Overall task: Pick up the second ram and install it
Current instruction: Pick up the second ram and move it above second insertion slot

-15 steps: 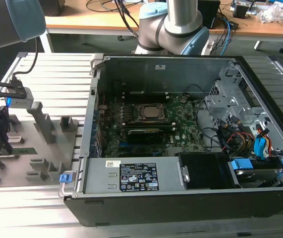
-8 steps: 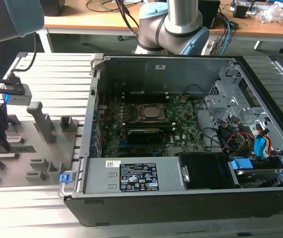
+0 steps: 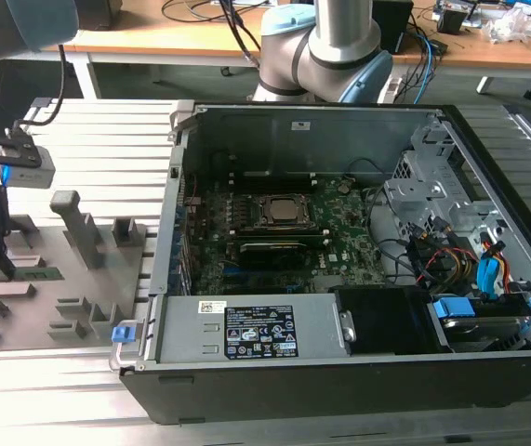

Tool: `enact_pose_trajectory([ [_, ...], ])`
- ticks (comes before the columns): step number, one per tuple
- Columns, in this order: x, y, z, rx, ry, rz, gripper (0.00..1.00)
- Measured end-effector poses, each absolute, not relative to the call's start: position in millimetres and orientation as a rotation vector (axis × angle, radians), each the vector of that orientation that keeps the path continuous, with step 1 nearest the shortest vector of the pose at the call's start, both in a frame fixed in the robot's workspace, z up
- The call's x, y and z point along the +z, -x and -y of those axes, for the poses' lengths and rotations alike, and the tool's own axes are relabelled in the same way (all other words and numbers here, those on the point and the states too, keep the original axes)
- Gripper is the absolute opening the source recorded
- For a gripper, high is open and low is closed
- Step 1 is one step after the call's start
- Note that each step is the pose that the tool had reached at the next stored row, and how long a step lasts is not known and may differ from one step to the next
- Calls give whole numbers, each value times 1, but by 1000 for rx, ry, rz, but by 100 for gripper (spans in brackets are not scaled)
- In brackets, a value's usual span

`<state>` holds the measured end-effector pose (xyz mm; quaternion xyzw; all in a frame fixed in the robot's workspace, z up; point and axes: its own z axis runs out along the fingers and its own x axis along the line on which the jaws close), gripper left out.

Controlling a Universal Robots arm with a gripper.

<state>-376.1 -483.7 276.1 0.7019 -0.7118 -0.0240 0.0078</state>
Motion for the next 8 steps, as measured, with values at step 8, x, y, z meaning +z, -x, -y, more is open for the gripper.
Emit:
enact_pose_trajectory([
  [8, 291, 376, 484, -75, -2194, 2225, 14],
])
